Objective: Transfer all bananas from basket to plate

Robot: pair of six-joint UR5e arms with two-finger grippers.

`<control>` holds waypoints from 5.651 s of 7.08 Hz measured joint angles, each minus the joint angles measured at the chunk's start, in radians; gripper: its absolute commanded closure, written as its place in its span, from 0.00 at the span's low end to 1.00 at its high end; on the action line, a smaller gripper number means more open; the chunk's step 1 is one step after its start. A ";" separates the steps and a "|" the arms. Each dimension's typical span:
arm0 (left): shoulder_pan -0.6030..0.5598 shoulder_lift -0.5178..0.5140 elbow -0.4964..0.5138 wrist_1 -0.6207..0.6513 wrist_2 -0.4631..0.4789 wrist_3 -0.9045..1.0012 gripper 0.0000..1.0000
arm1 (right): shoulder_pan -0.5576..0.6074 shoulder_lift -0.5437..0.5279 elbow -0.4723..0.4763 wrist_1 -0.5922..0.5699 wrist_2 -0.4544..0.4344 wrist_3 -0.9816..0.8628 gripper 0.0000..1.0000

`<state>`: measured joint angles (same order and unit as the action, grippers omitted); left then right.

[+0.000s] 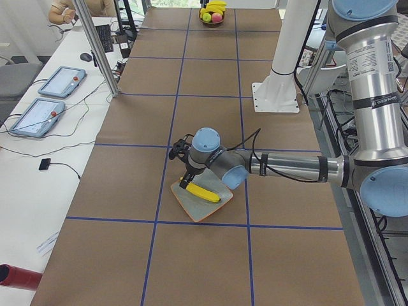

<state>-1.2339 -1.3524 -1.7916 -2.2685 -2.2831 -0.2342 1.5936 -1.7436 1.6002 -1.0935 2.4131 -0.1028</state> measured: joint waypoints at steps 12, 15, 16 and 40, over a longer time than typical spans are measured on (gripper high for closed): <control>-0.002 -0.014 -0.047 -0.021 0.003 0.013 0.00 | 0.202 0.164 -0.545 0.041 -0.258 0.010 0.13; -0.001 -0.019 -0.048 -0.044 0.002 0.016 0.00 | 0.188 0.158 -0.551 0.073 -0.278 0.150 0.14; 0.000 -0.021 -0.048 -0.051 0.002 0.016 0.00 | 0.173 0.158 -0.548 0.080 -0.274 0.183 0.15; 0.036 -0.243 -0.050 -0.055 -0.038 -0.350 0.00 | -0.199 0.279 0.049 0.199 -0.468 1.093 1.00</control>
<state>-1.1979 -1.5955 -1.8415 -2.3233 -2.3210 -0.5841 1.3943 -1.4644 1.6492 -0.8944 1.9449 0.9906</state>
